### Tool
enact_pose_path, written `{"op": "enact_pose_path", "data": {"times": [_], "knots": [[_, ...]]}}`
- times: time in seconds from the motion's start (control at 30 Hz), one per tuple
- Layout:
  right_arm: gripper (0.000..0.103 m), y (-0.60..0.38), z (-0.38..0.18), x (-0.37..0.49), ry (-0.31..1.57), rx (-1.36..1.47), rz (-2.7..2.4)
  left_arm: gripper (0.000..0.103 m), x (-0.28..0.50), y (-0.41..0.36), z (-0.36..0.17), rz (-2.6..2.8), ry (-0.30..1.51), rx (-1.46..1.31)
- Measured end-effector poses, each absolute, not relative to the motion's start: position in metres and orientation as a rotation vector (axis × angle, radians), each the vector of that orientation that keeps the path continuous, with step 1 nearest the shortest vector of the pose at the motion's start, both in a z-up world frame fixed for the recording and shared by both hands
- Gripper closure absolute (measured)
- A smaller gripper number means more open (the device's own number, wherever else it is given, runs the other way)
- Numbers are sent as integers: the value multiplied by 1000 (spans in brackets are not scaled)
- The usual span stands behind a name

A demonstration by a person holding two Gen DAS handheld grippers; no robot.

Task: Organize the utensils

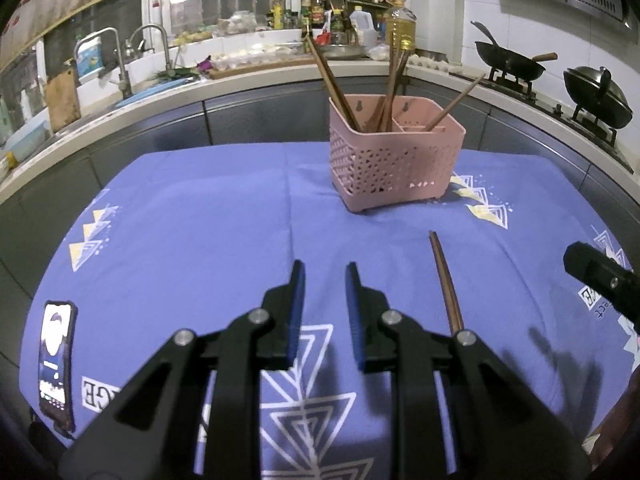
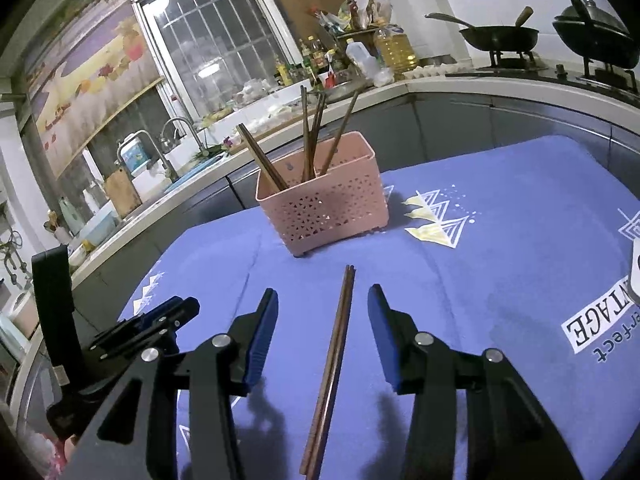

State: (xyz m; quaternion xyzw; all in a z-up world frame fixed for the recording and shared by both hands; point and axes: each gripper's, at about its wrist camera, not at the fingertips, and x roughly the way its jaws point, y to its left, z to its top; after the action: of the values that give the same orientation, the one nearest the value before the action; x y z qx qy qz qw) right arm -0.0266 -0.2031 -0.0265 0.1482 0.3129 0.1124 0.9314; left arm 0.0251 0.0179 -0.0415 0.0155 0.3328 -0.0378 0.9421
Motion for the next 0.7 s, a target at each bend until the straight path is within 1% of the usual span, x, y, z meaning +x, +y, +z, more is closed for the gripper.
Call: {"op": "enact_pose_path", "data": {"times": [0.17, 0.67, 0.7], "knots": [[55, -204, -29, -25, 659, 313, 229, 84, 25, 19, -41, -78, 676, 33], [55, -193, -23, -32, 628, 309, 273, 84, 15, 20, -30, -58, 643, 30], [55, -193, -23, -32, 629, 310, 274, 79, 14, 21, -30, -57, 646, 29]]}}
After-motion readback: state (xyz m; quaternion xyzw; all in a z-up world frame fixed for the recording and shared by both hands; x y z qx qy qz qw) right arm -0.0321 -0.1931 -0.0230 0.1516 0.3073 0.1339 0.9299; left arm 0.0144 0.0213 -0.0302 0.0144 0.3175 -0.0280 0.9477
